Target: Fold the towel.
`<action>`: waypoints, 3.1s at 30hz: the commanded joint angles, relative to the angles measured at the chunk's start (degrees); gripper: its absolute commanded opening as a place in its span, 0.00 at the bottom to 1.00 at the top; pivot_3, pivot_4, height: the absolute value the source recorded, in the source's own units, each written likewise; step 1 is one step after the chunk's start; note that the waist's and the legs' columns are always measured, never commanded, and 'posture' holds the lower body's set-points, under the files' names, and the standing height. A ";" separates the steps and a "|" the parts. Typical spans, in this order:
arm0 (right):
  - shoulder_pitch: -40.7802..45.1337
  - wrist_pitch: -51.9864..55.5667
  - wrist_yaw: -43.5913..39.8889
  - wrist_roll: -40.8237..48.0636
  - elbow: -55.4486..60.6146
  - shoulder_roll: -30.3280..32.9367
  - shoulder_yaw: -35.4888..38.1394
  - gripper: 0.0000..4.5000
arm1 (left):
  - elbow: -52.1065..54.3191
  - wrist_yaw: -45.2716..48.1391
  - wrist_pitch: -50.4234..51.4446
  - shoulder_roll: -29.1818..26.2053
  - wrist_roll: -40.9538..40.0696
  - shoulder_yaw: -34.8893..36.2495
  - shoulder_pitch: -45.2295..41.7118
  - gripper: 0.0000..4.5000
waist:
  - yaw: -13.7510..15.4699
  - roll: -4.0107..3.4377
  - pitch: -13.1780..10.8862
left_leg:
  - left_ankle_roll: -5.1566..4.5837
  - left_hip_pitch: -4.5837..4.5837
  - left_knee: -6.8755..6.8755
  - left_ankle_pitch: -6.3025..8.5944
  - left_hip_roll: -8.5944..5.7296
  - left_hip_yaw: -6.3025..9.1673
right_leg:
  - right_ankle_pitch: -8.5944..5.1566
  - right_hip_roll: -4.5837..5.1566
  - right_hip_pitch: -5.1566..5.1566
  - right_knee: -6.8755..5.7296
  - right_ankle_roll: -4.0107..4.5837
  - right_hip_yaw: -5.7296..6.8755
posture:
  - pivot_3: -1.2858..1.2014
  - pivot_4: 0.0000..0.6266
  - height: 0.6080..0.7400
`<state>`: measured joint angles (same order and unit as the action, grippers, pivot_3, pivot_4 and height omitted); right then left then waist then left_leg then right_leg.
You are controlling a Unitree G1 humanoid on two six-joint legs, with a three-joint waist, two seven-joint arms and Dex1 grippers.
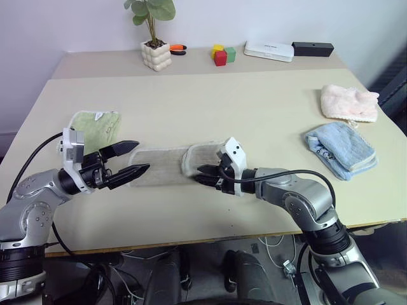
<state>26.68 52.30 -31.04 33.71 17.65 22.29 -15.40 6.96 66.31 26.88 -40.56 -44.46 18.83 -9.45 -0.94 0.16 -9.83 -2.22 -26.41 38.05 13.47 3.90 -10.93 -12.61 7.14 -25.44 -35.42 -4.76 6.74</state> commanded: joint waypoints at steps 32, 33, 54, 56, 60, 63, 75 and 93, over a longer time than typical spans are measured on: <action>-0.03 -45.37 -8.61 -20.64 -37.76 -9.45 6.07 0.01 | 1.79 -10.67 5.26 3.45 -3.60 2.15 2.45 1.00 | -0.25 0.09 0.11 | 0.20 0.16 -0.01 -0.13 -0.01 0.02 | 0.10 -0.22 0.12 -0.16 -0.18 -0.02 | 0.52 0.24 1.00; 0.41 -46.73 -9.48 -21.59 -38.28 -9.60 5.19 0.01 | 3.74 -12.97 5.92 5.42 -4.34 2.07 4.54 1.00 | -0.31 0.09 0.12 | 0.21 0.21 -0.01 -0.14 0.00 0.02 | 0.10 -0.22 0.16 -0.17 -0.17 -0.02 | 0.52 0.24 1.00; 6.36 -47.40 -22.51 -19.27 -28.19 -7.32 5.88 0.99 | 22.11 -52.93 21.36 15.28 -40.21 13.08 25.52 1.00 | -1.52 0.18 0.16 | 0.34 0.64 -0.07 -0.19 0.13 0.11 | -0.04 -0.08 0.25 -0.64 0.07 -0.13 | 0.52 0.24 1.00; 6.46 -44.28 -25.29 -16.35 -23.14 -4.35 7.29 0.99 | 23.02 -56.10 20.74 15.30 -44.43 13.38 27.77 1.00 | -1.41 0.18 0.15 | 0.29 0.64 -0.09 -0.16 0.09 0.12 | -0.04 0.00 0.23 -0.63 0.08 -0.13 | 0.52 0.24 1.00; 4.63 -36.56 -30.63 -11.53 -13.64 3.33 8.45 0.99 | 22.80 -61.76 18.73 16.50 -50.32 11.84 30.01 1.00 | -1.03 0.19 0.16 | -0.06 0.68 -0.08 0.06 0.03 0.17 | -0.17 0.09 0.10 -0.52 0.30 -0.07 | 0.52 0.24 1.00; 3.10 -34.61 -31.85 -11.61 -10.00 7.58 8.43 0.99 | 21.27 -66.52 16.36 18.87 -52.24 10.26 30.28 1.00 | -0.90 0.21 0.17 | -0.15 0.70 -0.10 0.12 -0.01 0.17 | -0.18 0.27 0.10 -0.46 0.32 -0.06 | 0.52 0.24 1.00; 2.66 -29.10 -28.28 -9.98 -4.42 9.64 9.45 0.99 | 15.21 -74.59 12.75 20.41 -54.56 6.77 28.33 1.00 | -0.19 0.19 0.18 | -0.19 0.69 -0.11 0.15 -0.02 0.14 | -0.17 0.28 0.16 -0.21 0.33 -0.04 | 0.52 0.24 1.00; 2.04 -30.00 -25.52 -10.33 -4.20 8.99 9.26 1.00 | 3.36 -77.84 16.81 18.45 -54.34 2.37 15.10 0.25 | 0.49 -0.37 0.51 | -0.22 0.79 -0.27 0.17 -0.08 0.13 | -0.11 0.27 0.30 0.07 0.39 -0.02 | 0.52 0.24 1.00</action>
<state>28.24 23.23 -56.89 22.77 11.50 31.45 -7.46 11.25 -10.62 43.43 -22.39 -99.59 22.42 5.81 -0.45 -0.21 -9.32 -2.46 -25.62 37.78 13.65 3.78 -10.80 -12.72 7.41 -25.13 -35.34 -4.37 6.72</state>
